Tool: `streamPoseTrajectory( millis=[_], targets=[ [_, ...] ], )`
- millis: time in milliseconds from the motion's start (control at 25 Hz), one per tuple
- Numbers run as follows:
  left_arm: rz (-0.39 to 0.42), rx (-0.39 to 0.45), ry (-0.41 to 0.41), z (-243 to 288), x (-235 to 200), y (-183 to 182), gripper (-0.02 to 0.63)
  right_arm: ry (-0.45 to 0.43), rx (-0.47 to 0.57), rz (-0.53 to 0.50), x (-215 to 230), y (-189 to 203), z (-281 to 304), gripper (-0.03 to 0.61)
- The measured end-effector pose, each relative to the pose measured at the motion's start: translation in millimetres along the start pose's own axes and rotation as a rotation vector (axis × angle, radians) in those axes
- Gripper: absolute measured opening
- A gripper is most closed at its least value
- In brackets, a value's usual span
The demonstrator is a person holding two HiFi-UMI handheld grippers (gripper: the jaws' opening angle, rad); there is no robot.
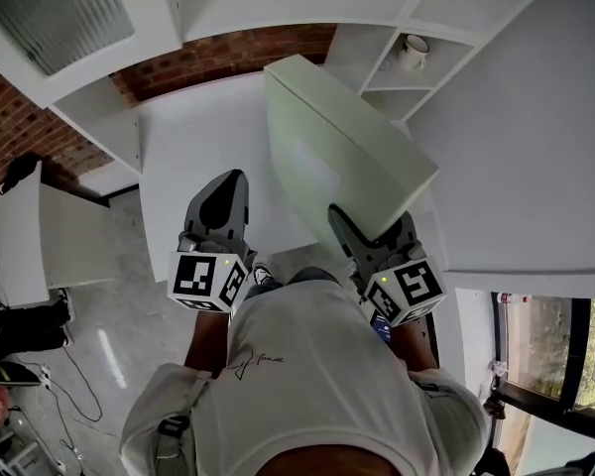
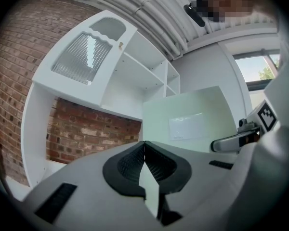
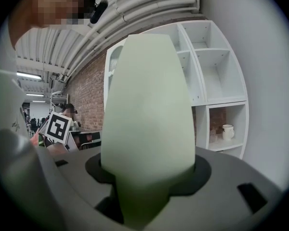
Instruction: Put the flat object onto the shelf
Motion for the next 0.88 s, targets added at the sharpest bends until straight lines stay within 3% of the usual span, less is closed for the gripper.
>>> streamPoseTrajectory(
  millis=[200,880],
  targets=[
    [-0.028,0.003,-0.016,9.6,-5.5,2.6,0.014,0.001,-0.004,-0.006,8.9,-4.0,6.0,0.276],
    [0.006,-0.001,-0.059,35.1,11.9,-2.7,0.014,-0.079,0.061,-0.049,51.2,-33.6,15.2,0.276]
  ],
)
Point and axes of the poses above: the fingertips, and each gripper's own axes: z forward along the fingers, x to its right, y out of its underside, the point moved 9 cm from there along -z, backward along the fingers, and after that the axes turned 2 degrees about -y, right-handed, at the moved point
